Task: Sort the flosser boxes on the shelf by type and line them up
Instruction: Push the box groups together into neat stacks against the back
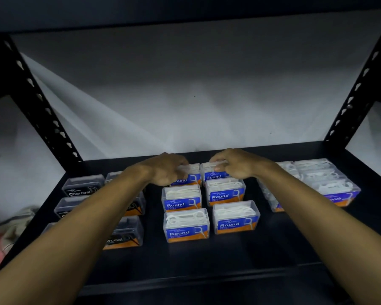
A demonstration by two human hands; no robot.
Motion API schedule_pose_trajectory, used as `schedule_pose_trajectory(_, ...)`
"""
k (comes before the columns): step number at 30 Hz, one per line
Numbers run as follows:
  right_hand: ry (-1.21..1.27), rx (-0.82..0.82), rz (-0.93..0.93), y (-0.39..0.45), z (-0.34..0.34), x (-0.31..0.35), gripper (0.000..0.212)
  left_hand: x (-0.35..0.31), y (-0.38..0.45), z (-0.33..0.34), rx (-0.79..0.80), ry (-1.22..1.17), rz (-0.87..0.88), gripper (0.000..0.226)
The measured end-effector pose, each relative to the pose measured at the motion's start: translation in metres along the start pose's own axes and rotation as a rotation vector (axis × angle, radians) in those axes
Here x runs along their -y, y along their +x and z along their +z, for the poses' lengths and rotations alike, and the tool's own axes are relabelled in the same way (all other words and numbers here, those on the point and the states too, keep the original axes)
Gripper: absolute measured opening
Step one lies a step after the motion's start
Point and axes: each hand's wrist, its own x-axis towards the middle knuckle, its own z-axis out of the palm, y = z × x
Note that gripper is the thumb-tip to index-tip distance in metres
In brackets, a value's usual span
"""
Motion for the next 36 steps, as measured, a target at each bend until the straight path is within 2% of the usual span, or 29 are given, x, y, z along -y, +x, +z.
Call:
schedule_pose_trajectory(4,-0.001,0.003,0.0,0.002,0.002,-0.002,0.035,0.0,0.002,0.001,0.016,-0.017,-0.017,0.047)
schedule_pose_trajectory(8,-0.01,-0.007,0.019,0.0,0.0,-0.003,0.048,-0.001,-0.002,0.0,0.003,-0.041,-0.043,0.065)
schedule_pose_trajectory(10,-0.053,-0.114,-0.011,-0.007,-0.002,-0.004,0.049,-0.001,-0.01,-0.001,-0.087,0.003,-0.035,0.065)
schedule_pose_trajectory(13,-0.158,-0.342,-0.136,-0.029,-0.002,-0.005,0.042,-0.002,-0.034,-0.004,-0.286,0.113,0.05,0.051)
schedule_pose_trajectory(15,-0.214,-0.399,-0.218,-0.045,0.0,-0.005,0.035,-0.004,-0.05,-0.004,-0.303,0.119,0.139,0.045)
schedule_pose_trajectory(19,-0.32,-0.267,-0.266,-0.062,0.005,-0.007,0.037,-0.006,-0.067,0.001,-0.142,0.258,0.215,0.048)
schedule_pose_trajectory(22,-0.426,-0.19,-0.273,-0.063,0.009,-0.009,0.047,-0.007,-0.065,0.007,-0.107,0.37,0.211,0.052)
schedule_pose_trajectory(25,-0.504,-0.16,-0.269,-0.06,0.012,-0.009,0.052,-0.011,-0.062,0.011,-0.134,0.413,0.21,0.049)
schedule_pose_trajectory(28,-0.537,-0.161,-0.268,-0.058,0.011,-0.006,0.049,-0.014,-0.059,0.014,-0.188,0.412,0.202,0.047)
schedule_pose_trajectory(36,-0.539,-0.169,-0.244,-0.058,0.011,-0.004,0.048,-0.014,-0.056,0.026,-0.309,0.423,0.192,0.051)
